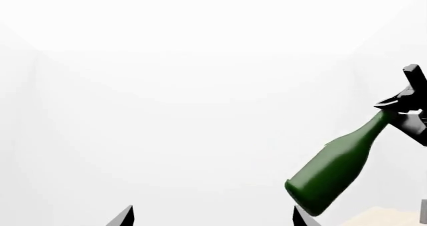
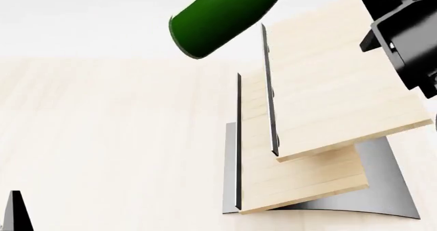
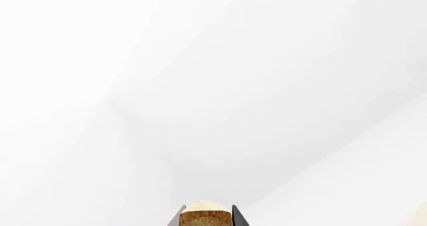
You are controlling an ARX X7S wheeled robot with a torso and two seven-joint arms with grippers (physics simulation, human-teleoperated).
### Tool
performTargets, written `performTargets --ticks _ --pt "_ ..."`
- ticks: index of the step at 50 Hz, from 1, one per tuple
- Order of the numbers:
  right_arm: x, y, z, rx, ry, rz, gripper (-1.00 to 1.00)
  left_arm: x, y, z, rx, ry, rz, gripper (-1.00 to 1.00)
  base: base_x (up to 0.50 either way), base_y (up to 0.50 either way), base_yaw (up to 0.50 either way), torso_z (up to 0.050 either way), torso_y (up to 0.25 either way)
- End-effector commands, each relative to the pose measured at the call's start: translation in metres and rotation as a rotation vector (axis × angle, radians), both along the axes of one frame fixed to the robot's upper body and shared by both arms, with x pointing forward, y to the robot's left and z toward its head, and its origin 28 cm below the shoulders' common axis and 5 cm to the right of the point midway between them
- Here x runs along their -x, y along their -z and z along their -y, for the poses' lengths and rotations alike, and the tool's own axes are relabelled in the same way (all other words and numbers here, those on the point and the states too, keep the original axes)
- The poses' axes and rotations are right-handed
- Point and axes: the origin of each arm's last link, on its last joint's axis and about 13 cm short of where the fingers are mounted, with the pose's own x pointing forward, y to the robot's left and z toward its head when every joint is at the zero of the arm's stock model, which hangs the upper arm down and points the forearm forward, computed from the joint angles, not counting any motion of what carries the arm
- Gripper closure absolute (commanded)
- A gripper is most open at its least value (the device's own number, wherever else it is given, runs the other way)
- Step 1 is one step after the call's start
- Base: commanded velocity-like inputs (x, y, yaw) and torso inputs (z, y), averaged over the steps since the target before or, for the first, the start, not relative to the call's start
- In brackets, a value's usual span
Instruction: Put the wine bottle on the wine rack.
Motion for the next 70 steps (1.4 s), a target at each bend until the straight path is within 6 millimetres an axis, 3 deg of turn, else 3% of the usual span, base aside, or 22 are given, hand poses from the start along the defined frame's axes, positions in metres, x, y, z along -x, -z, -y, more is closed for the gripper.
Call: performTargets --ticks 1,9,23,45,70 --pt "0.005 -0.001 0.026 -0.114 0.067 -0.026 1.00 0.000 0.000 0.000 0.001 0.003 0.000 -1.00 0.00 0.00 0.00 0.000 0.000" --pt "0.008 0.000 0.040 -0.249 0.011 -0.114 1.00 0.000 0.001 0.001 0.001 0.004 -0.002 -1.00 0.00 0.00 0.00 0.000 0.001" --pt "0.014 0.004 0.053 -0.333 0.010 -0.166 1.00 0.000 0.000 0.001 0.001 0.007 -0.002 -1.00 0.00 0.00 0.00 0.000 0.001" --pt "0.019 0.009 0.077 -0.275 0.083 -0.215 1.00 0.000 0.001 0.001 0.002 0.007 -0.001 -1.00 0.00 0.00 0.00 0.001 0.001" --pt "0.022 0.018 0.086 -0.246 0.121 -0.239 1.00 0.000 0.001 0.000 0.002 0.005 -0.001 -1.00 0.00 0.00 0.00 0.000 0.000"
